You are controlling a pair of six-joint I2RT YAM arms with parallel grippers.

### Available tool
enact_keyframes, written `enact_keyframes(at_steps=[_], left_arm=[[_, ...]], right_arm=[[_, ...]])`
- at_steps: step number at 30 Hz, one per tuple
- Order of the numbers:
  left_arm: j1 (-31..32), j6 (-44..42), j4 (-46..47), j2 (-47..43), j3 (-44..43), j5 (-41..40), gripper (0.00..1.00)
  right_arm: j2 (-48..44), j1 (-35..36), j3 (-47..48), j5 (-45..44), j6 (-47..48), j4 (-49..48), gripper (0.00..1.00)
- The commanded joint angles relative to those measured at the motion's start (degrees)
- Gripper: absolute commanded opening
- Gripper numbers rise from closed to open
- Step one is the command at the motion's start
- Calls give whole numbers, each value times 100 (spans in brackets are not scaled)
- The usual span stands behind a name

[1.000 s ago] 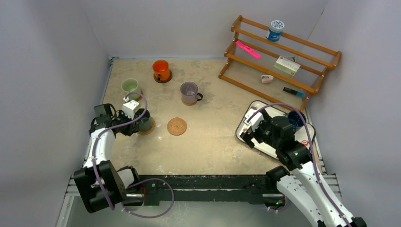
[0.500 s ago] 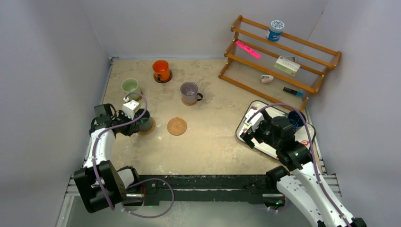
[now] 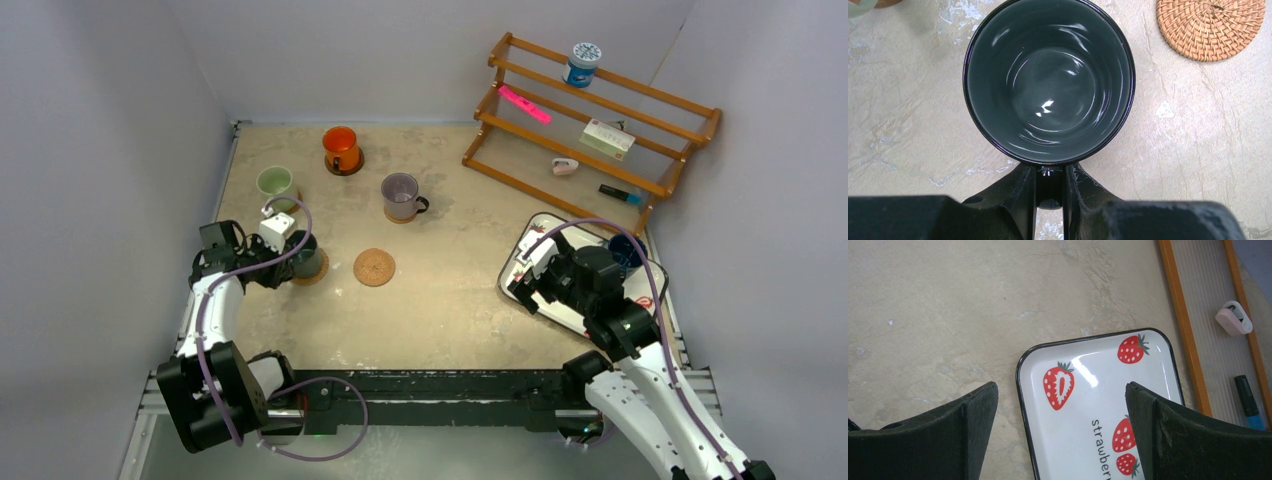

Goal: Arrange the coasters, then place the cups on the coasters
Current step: Place the cup on the coaster.

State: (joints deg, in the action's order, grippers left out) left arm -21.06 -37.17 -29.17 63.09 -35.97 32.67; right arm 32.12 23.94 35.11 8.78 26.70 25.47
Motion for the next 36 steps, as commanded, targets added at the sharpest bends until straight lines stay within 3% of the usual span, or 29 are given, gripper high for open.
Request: enact_keyframes(at_steps=[1, 29, 36], left_arm=[[-57, -63, 348, -179, -16, 180, 10], [-56, -47, 359, -235, 2, 142, 34], [-56, -77, 337, -303, 11, 152, 34]], right_arm=[[-50, -10, -48, 133, 55, 37, 99], [-66, -12, -57, 133, 55, 37, 99], [-70, -9, -56, 133, 55, 37, 99]])
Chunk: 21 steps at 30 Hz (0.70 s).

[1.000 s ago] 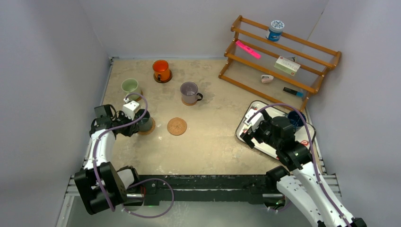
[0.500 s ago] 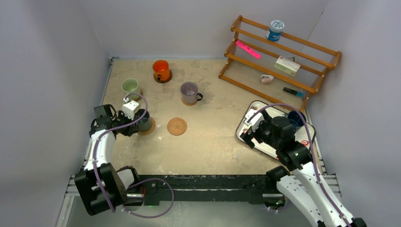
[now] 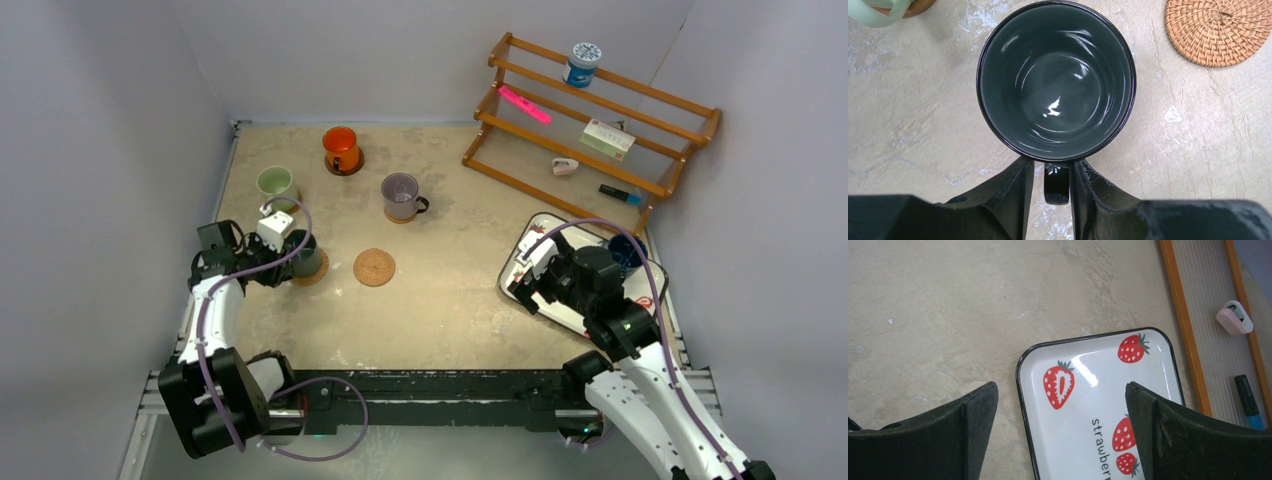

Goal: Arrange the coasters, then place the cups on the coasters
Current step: Place the cup on the coaster.

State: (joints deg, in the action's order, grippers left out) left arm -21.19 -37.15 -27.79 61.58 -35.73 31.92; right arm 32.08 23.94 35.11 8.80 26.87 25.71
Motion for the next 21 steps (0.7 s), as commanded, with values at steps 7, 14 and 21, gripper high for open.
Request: enact_keyframes(at_steps=[7, 14, 21], left_arm=[[-46, -168, 95, -265, 4, 227, 27], [-41, -292, -28, -369, 28, 227, 23], [-43, -512, -238, -376, 13, 272, 20]], right_arm=[[-65, -10, -61, 131, 50, 13, 99], [-76, -12, -62, 127, 47, 13, 99], [-82, -13, -60, 133, 46, 13, 99]])
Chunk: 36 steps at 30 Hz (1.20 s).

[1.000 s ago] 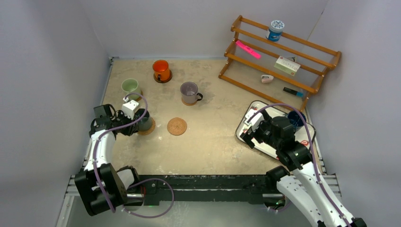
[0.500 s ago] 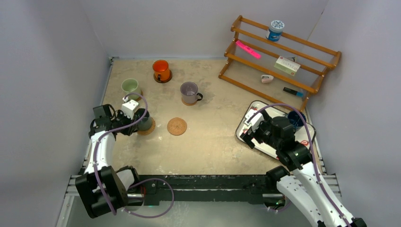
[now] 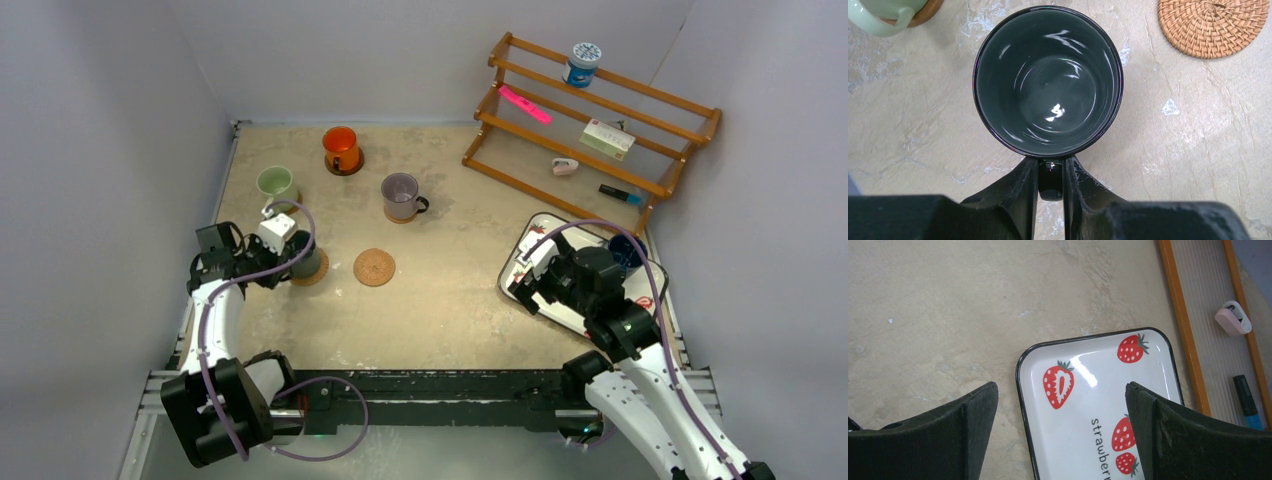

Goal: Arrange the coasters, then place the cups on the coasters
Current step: Place the cup on the coaster.

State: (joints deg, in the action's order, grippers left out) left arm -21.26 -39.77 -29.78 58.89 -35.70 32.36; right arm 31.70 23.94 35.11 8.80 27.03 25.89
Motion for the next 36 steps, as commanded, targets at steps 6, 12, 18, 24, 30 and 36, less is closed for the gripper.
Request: enact_keyframes(at_steps=[6, 12, 18, 24, 30, 36], left_arm=[[-37, -324, -111, -115, 4, 263, 17], [-38, -430, -204, -46, -41, 350, 15], [-37, -416, -219, -36, -59, 330, 14], [-37, -414, -228, -121, -58, 301, 19], [-37, -396, -280, -213, -77, 263, 29], [-37, -392, -318, -290, -86, 220, 35]], right_arm=[[-48, -9, -64, 140, 31, -5, 99], [-54, -13, -63, 149, 31, 4, 99], [-55, -10, -57, 149, 31, 4, 99], [-42, -11, -59, 149, 36, 4, 99], [-42, -8, -58, 149, 40, 5, 99], [-50, -7, -61, 157, 44, 4, 99]])
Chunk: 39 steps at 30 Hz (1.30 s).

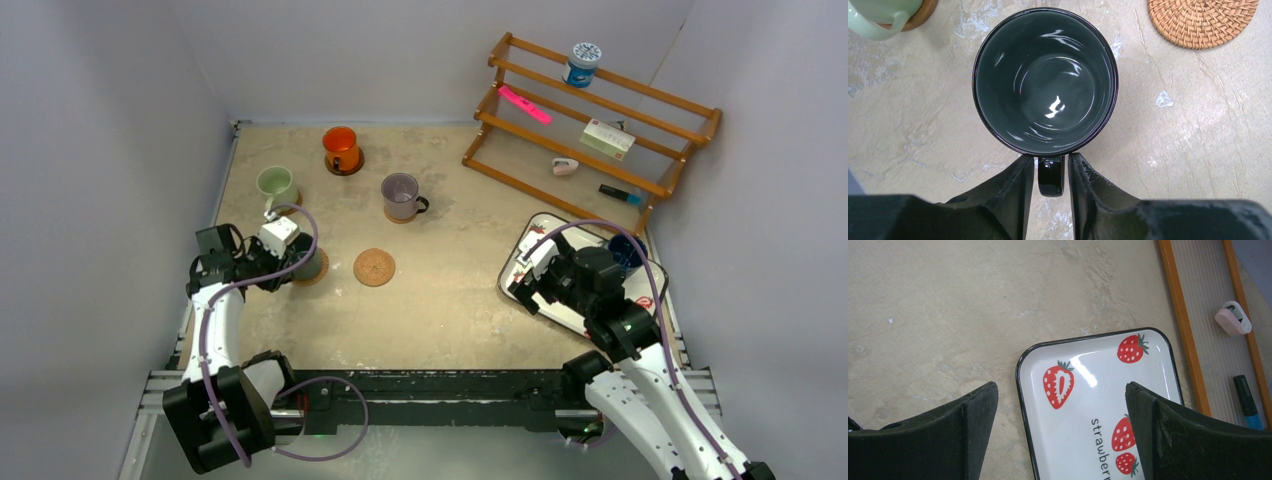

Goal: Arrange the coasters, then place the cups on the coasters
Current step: Place the cup on the coaster.

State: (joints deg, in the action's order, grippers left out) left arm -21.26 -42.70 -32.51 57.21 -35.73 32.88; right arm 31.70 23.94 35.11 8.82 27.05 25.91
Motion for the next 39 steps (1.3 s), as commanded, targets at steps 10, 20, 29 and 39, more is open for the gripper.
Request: enact_keyframes(at_steps=[10, 20, 29, 39], left_arm=[[-44, -38, -102, -369, -118, 31, 78], [-45, 290, -157, -902, -392, -255, 89], [-50, 250, -559, -993, -738, 99, 100], [-45, 199, -849, -1195, -868, 466, 100]], right_arm=[[-51, -11, -58, 155, 38, 6, 99], [-51, -7, -59, 155, 39, 2, 99], [-42, -6, -62, 144, 39, 4, 99], [-44, -10, -57, 149, 37, -3, 99]])
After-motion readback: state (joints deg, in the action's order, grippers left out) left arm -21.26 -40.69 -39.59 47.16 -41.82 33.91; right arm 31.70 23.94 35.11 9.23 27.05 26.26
